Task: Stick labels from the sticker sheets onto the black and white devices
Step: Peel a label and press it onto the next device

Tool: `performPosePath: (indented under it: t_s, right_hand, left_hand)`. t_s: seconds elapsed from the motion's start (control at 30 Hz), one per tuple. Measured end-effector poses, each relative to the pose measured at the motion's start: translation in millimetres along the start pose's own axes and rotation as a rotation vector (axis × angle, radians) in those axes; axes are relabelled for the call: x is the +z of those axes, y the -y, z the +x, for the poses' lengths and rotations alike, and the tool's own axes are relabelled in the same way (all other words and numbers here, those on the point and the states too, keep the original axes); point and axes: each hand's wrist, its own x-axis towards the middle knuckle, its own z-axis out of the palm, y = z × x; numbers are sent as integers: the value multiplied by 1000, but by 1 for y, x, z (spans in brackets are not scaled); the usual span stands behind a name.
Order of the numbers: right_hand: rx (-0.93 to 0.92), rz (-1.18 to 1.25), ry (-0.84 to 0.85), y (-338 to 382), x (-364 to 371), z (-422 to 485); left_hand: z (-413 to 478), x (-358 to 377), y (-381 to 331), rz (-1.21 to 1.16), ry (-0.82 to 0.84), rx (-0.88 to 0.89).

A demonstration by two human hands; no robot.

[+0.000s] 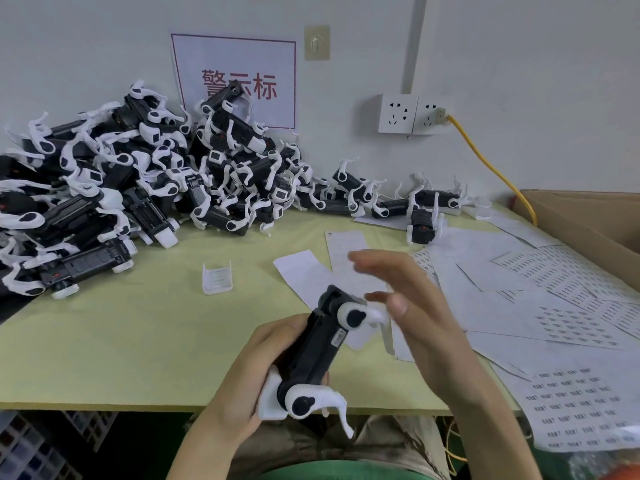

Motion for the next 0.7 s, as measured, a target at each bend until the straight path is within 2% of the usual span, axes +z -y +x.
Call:
performPosePath:
  t_s: [0.1, 0.3, 0.47, 0.6, 0.7]
  right_hand:
    - [164, -57, 215, 1, 8, -4]
    - [236, -51, 214, 4, -2, -9]
    - [325, -43, 423, 1, -22, -17]
    - [349, -48, 388, -2, -16, -19]
    - [477, 82, 329, -2, -9, -8]
  left_hand:
    - [-1, 0, 2, 3, 13, -28]
    - [-1, 3, -2, 57, 4, -128]
    - [4, 0, -5, 140, -101, -80]
    - [8, -1, -3, 206, -116, -65]
    - [8, -6, -3, 90, -159, -57]
